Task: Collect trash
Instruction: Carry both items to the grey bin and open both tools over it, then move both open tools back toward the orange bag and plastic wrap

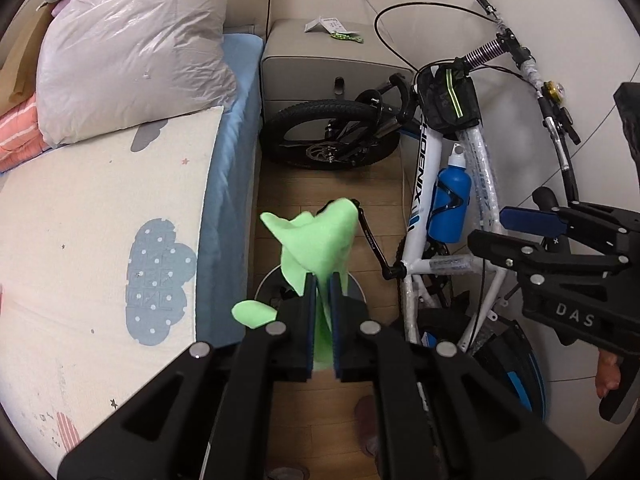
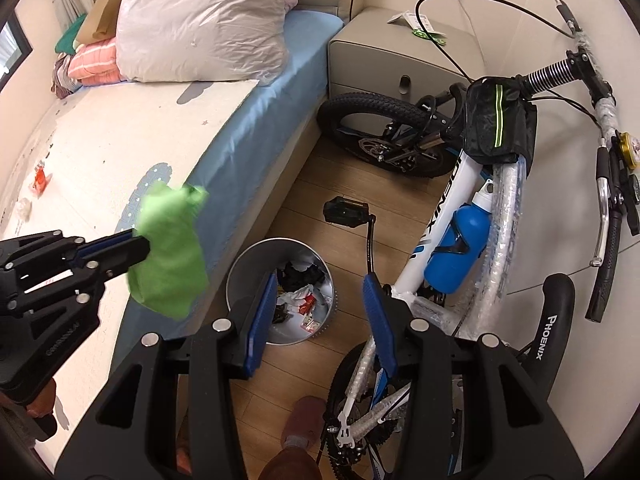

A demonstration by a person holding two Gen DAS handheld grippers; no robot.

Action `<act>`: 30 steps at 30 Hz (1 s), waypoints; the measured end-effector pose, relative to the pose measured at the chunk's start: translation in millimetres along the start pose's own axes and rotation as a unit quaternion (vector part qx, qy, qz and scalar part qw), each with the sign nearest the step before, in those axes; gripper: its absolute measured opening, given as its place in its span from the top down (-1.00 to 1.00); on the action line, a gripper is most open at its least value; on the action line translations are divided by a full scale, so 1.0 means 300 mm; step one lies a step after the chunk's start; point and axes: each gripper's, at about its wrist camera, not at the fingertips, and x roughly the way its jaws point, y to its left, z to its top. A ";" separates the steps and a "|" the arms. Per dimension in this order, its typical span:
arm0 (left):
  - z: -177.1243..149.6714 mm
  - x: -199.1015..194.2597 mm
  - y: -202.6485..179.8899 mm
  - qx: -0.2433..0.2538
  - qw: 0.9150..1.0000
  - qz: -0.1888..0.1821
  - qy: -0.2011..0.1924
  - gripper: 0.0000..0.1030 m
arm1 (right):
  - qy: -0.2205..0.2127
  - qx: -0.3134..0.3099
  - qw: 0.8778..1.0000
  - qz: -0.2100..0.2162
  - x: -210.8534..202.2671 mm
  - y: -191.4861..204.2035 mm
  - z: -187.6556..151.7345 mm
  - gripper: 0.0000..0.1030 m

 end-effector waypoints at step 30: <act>-0.168 -0.333 0.468 -0.130 0.986 0.093 -0.038 -0.28 | -0.011 -0.107 0.993 0.050 -0.101 0.499 0.100 0.17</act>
